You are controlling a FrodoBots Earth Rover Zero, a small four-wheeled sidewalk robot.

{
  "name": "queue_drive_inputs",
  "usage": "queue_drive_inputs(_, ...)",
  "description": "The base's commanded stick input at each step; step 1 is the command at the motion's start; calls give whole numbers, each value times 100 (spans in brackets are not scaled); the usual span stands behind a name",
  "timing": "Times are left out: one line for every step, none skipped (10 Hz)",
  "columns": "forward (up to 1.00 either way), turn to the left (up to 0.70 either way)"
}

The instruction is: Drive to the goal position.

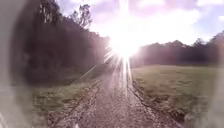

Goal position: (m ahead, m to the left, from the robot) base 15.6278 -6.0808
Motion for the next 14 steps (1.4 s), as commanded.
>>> queue_drive_inputs(85,0)
queue_drive_inputs(85,0)
queue_drive_inputs(85,0)
queue_drive_inputs(85,0)
queue_drive_inputs(85,0)
queue_drive_inputs(85,0)
queue_drive_inputs(85,0)
queue_drive_inputs(85,0)
queue_drive_inputs(85,0)
queue_drive_inputs(85,-20)
queue_drive_inputs(85,-32)
queue_drive_inputs(85,-17)
queue_drive_inputs(85,0)
queue_drive_inputs(85,0)
